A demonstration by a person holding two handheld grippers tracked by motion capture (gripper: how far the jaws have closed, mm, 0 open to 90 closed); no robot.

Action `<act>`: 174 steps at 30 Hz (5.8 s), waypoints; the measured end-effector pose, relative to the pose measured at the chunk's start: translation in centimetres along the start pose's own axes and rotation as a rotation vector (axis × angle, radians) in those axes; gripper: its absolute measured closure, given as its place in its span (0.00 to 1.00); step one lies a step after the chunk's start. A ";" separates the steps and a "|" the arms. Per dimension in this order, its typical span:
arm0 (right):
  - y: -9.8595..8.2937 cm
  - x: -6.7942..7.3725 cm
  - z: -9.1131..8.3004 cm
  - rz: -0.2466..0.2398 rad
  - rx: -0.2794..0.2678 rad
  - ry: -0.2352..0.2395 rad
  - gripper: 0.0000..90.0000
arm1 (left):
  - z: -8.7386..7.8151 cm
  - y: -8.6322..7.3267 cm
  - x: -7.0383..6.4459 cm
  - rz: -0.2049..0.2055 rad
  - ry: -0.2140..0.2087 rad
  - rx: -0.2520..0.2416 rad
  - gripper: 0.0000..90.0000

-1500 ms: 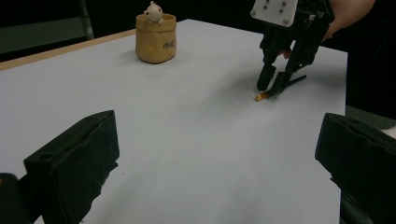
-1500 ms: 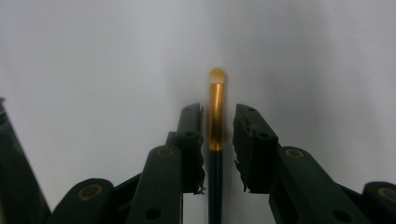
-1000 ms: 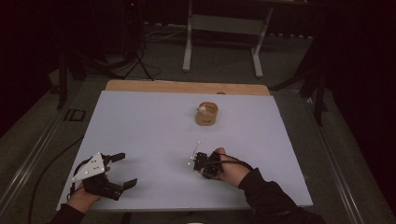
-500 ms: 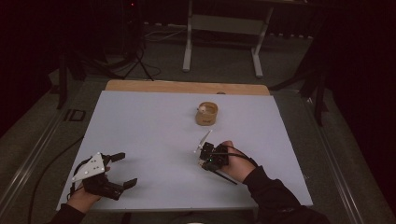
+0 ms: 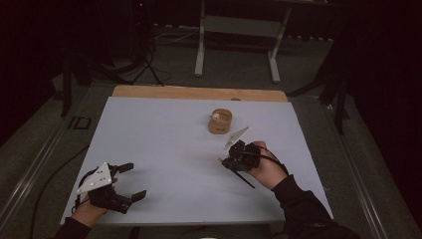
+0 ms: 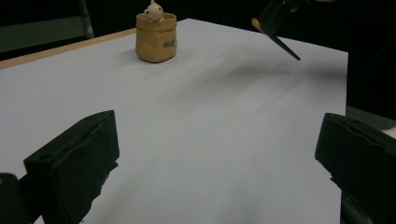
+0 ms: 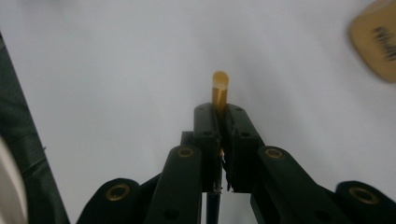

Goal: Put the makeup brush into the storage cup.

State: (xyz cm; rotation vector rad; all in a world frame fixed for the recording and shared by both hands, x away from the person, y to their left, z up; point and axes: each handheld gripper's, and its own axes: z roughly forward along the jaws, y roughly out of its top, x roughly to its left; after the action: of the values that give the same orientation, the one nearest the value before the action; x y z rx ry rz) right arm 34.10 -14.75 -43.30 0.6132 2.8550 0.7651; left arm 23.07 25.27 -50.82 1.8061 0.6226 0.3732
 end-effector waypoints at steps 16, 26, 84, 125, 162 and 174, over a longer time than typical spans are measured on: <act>-1.2 -1.1 -2.7 0.030 -0.168 -0.030 0.94 | 0.0 -0.1 0.0 -0.005 -0.001 -0.001 0.01; -1.3 -1.4 -3.8 0.033 -0.228 -0.039 0.94 | 0.0 -0.1 0.0 -0.010 -0.006 -0.004 0.01; 5.2 -8.9 -11.3 0.184 -0.740 -0.227 0.94 | 0.1 -0.2 0.1 -0.012 -0.003 0.001 0.01; 6.4 -14.0 -4.5 0.326 -0.899 -0.294 0.94 | 0.3 -0.2 -0.1 -0.007 -0.018 0.010 0.01; 3.8 -15.3 3.5 0.415 -0.813 -0.290 0.94 | 0.3 -0.2 -0.1 -0.012 -0.023 0.002 0.01; 2.9 -15.3 5.3 0.445 -0.771 -0.258 0.93 | 0.3 -0.2 -0.1 -0.011 -0.023 0.003 0.01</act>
State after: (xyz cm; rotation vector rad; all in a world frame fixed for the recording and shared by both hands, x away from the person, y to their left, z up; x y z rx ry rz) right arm 50.22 -16.39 -46.18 1.1018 1.9617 1.5858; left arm 23.09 25.03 -51.07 1.8066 0.6168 0.3438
